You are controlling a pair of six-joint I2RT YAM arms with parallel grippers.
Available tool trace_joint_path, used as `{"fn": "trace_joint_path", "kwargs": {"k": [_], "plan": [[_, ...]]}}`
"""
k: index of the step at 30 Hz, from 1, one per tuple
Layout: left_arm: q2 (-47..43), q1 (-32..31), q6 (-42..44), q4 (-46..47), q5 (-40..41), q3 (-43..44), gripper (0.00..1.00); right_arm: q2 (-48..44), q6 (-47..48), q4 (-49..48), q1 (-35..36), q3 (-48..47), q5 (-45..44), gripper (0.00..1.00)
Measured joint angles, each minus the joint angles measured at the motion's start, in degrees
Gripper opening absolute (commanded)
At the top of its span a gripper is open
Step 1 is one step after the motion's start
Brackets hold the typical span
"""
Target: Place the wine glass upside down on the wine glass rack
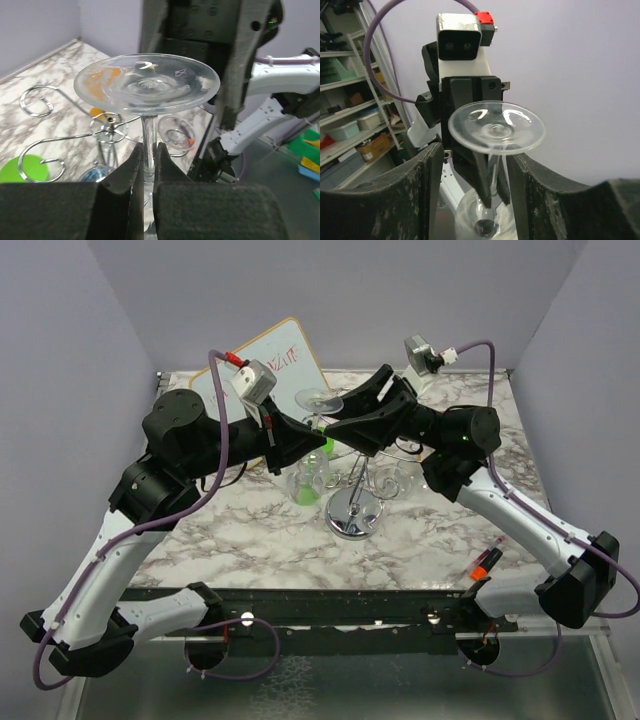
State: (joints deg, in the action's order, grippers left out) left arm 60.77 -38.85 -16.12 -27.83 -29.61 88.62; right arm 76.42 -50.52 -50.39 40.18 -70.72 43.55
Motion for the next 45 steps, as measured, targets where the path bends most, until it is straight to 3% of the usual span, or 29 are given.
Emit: {"fn": "trace_joint_path", "kwargs": {"k": [13, 17, 27, 45], "plan": [[-5.4, 0.0, 6.4, -7.8, 32.4, 0.7, 0.0, -9.3, 10.6, 13.7, 0.0, 0.8, -6.7, 0.66], [-7.0, 0.0, 8.7, -7.9, 38.2, -3.3, 0.0, -11.6, 12.6, 16.2, 0.0, 1.7, -8.7, 0.66], [-13.3, 0.1, 15.7, -1.6, 30.2, -24.1, 0.0, -14.6, 15.2, 19.3, 0.0, 3.7, -11.6, 0.66], [-11.7, 0.1, 24.6, 17.2, 16.2, -34.7, 0.0, -21.1, 17.9, 23.5, 0.0, 4.4, -14.9, 0.66]]}}
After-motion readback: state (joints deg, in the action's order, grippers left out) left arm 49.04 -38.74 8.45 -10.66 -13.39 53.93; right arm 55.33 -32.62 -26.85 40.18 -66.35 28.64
